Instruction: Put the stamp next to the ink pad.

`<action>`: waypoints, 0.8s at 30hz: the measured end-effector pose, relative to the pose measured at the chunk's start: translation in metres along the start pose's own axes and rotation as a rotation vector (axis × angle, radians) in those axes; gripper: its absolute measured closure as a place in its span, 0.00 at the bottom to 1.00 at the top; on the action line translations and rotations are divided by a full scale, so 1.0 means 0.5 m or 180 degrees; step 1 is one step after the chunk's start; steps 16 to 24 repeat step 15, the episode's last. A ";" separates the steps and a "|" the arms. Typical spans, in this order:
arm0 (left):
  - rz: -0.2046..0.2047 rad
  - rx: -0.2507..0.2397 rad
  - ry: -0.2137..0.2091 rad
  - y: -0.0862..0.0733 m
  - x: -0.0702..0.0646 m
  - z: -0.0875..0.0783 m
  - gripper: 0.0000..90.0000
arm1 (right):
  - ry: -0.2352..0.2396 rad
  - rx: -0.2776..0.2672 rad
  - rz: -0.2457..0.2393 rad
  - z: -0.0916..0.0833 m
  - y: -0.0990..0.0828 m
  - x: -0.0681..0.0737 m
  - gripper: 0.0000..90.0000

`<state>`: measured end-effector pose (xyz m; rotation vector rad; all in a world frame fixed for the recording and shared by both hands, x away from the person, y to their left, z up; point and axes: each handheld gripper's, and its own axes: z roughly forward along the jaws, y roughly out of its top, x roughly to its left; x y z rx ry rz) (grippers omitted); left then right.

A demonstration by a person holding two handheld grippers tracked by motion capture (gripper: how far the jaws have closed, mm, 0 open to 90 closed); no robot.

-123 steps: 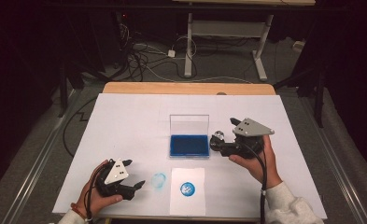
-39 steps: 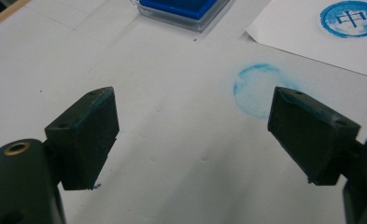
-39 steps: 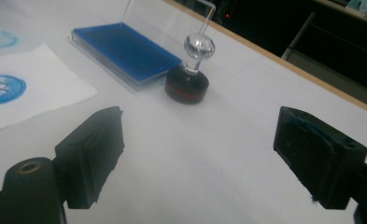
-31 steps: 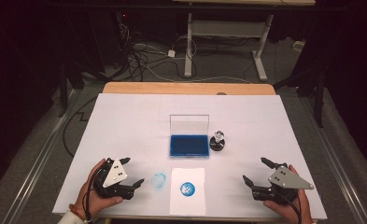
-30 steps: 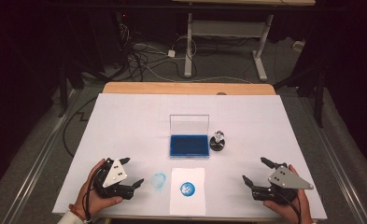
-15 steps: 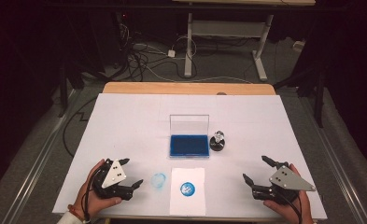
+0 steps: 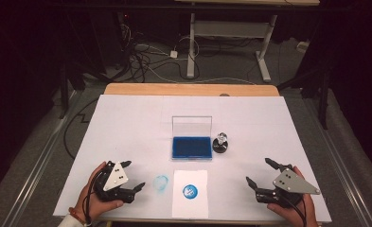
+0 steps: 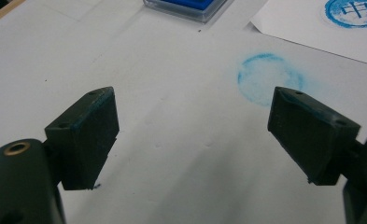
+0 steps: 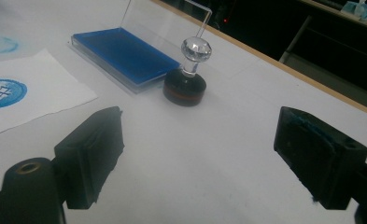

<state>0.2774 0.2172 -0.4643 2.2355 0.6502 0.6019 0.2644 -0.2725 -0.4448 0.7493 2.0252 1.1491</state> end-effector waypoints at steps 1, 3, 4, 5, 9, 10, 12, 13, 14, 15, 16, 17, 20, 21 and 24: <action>-0.0001 0.0001 -0.0001 0.000 0.000 0.000 0.18 | -0.0002 -0.0003 0.0002 0.000 0.000 0.000 0.18; -0.0025 0.0017 -0.0017 0.000 0.000 0.002 0.18 | 0.0003 -0.0012 0.0000 0.000 0.000 -0.001 0.18; -0.0029 0.0018 -0.0019 0.000 0.000 0.002 0.18 | 0.0005 -0.0010 0.0012 0.000 0.000 -0.001 0.18; -0.0009 0.0007 -0.0002 0.001 0.001 0.002 0.18 | 0.0008 -0.0008 0.0009 0.000 -0.001 -0.001 0.18; -0.0037 0.0025 -0.0016 0.001 0.001 0.004 0.18 | 0.0010 -0.0002 0.0019 0.003 -0.002 -0.003 0.18; -0.0012 0.0021 0.0000 0.002 0.003 0.004 0.18 | 0.0014 0.0001 0.0015 0.003 -0.003 -0.004 0.18; -0.0043 0.0036 -0.0017 0.001 0.002 0.005 0.18 | 0.0020 0.0010 0.0015 0.005 -0.004 -0.004 0.18; -0.0043 0.0044 -0.0016 0.001 0.002 0.006 0.18 | 0.0025 0.0012 0.0013 0.005 -0.004 -0.005 0.18; -0.0020 0.0036 0.0004 0.002 0.003 0.006 0.18 | 0.0028 0.0017 0.0014 0.006 -0.004 -0.005 0.18; -0.0050 0.0042 -0.0014 0.001 0.002 0.007 0.18 | 0.0028 0.0016 0.0013 0.007 -0.004 -0.005 0.18; -0.0050 0.0042 -0.0014 0.001 0.002 0.007 0.18 | 0.0028 0.0016 0.0013 0.007 -0.004 -0.005 0.18; -0.0050 0.0042 -0.0014 0.001 0.002 0.007 0.18 | 0.0028 0.0016 0.0013 0.007 -0.004 -0.005 0.18; -0.0050 0.0042 -0.0014 0.001 0.002 0.007 0.18 | 0.0028 0.0016 0.0013 0.007 -0.004 -0.005 0.18; -0.0050 0.0042 -0.0014 0.001 0.002 0.007 0.18 | 0.0028 0.0016 0.0013 0.007 -0.004 -0.005 0.18; -0.0050 0.0042 -0.0014 0.001 0.002 0.007 0.18 | 0.0028 0.0016 0.0013 0.007 -0.004 -0.005 0.18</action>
